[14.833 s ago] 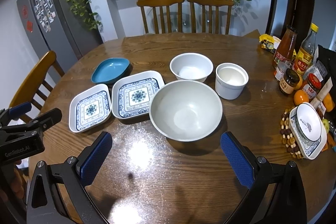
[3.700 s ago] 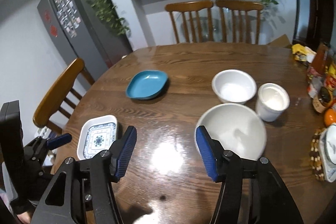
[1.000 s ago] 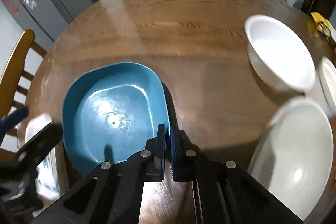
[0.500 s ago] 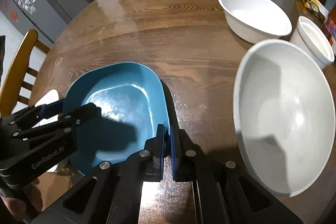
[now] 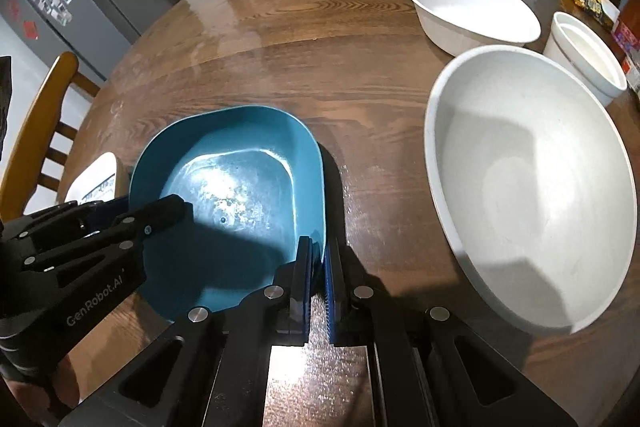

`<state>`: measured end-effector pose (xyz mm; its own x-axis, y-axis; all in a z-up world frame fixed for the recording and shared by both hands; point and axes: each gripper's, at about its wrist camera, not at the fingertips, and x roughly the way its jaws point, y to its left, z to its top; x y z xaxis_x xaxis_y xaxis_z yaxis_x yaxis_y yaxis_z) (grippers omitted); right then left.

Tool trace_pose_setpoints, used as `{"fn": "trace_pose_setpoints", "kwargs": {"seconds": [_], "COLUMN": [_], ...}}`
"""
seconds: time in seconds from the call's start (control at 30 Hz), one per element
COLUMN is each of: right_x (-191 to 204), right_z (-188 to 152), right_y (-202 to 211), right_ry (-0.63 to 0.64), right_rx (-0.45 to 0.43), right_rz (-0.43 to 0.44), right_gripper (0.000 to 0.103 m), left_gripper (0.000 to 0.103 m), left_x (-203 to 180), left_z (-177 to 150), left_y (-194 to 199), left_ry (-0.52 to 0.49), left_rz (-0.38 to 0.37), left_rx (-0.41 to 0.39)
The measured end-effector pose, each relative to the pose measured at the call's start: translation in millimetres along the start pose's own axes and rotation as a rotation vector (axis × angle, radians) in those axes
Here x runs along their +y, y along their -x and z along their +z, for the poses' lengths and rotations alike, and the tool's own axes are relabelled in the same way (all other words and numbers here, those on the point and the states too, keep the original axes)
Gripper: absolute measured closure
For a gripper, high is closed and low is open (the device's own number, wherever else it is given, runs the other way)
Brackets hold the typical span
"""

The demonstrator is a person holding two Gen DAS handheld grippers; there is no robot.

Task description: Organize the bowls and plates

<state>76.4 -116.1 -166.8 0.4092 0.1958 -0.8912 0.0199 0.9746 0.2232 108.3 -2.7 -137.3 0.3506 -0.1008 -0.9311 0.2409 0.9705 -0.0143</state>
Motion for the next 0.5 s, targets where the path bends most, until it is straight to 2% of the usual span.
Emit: {"fn": "trace_pose_setpoints", "kwargs": {"seconds": [0.23, 0.5], "right_x": [-3, -1], "right_z": [-13, -29], "right_y": [8, 36], "right_ry": [-0.007, -0.006], "right_rx": [-0.008, -0.062], "right_rz": [0.01, 0.006], "right_gripper": [0.098, 0.098], "left_gripper": [0.083, 0.083], "left_x": [-4, -15], "left_z": [-12, -25], "left_y": [11, 41], "left_ry": [-0.004, -0.033], "left_rz": [-0.005, -0.013], "left_rx": [-0.009, -0.065]}}
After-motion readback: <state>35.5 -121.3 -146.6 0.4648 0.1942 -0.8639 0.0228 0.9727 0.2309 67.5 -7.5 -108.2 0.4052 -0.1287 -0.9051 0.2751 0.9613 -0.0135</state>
